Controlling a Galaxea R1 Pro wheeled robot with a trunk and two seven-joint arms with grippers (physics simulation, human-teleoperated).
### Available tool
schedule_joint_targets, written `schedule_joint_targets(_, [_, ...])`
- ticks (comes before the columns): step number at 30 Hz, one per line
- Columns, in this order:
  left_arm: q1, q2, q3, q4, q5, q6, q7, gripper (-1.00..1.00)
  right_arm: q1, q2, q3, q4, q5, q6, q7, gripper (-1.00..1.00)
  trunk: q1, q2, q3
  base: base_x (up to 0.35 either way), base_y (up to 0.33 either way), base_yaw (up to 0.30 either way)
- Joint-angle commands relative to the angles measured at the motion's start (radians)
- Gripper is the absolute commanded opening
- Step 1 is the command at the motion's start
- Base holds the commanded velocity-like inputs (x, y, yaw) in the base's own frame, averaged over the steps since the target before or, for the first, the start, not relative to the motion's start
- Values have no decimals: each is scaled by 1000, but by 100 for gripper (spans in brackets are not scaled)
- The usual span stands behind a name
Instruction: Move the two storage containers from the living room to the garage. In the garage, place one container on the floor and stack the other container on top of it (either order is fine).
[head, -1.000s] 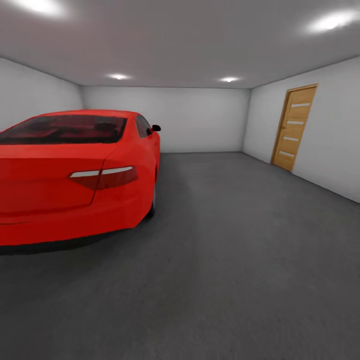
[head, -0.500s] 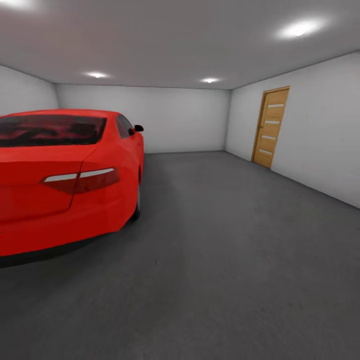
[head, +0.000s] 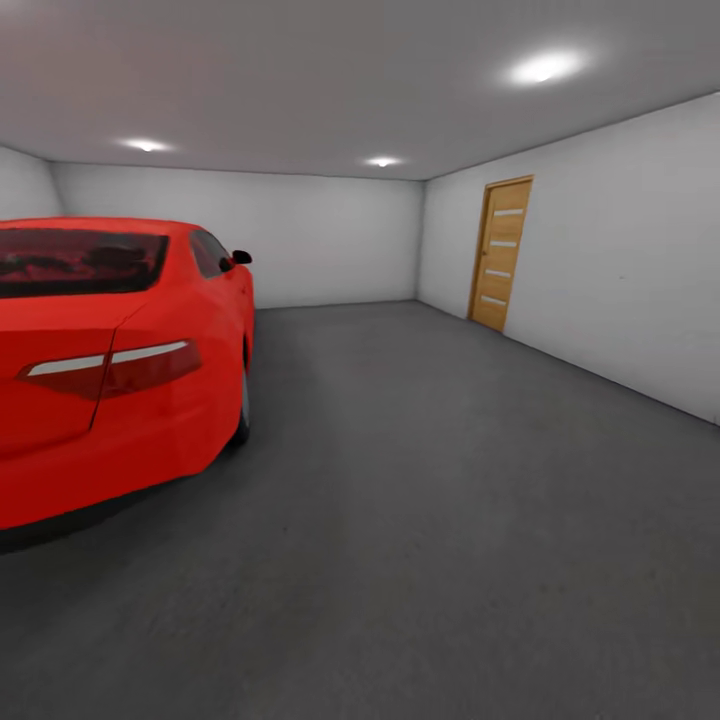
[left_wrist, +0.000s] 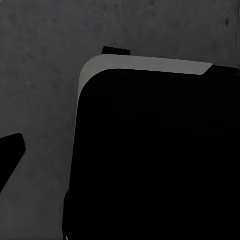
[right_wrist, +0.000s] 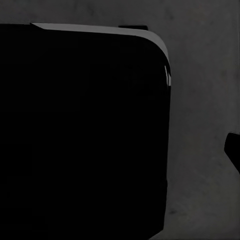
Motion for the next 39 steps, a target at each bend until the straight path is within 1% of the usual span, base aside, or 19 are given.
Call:
schedule_joint_targets(1, [0, 0, 0, 0, 7, -3, 1, 100, 0, 0, 0, 0, 0, -3, 0, 100, 0, 0, -1, 0, 0, -222])
schedule_joint_targets(25, [0, 0, 0, 0, 8, -3, 1, 100, 0, 0, 0, 0, 0, -3, 0, 100, 0, 0, 2, 22, 0, -235])
schedule_joint_targets(30, [0, 0, 0, 0, 8, -2, 1, 100, 0, 1, 0, 0, 0, -2, 0, 100, 0, 0, 2, 178, 0, -129])
schedule_joint_targets(39, [0, 0, 1, 0, 9, 4, 1, 100, 0, 1, 3, 0, 2, -1, 0, 100, 0, 0, 2, 302, 0, -14])
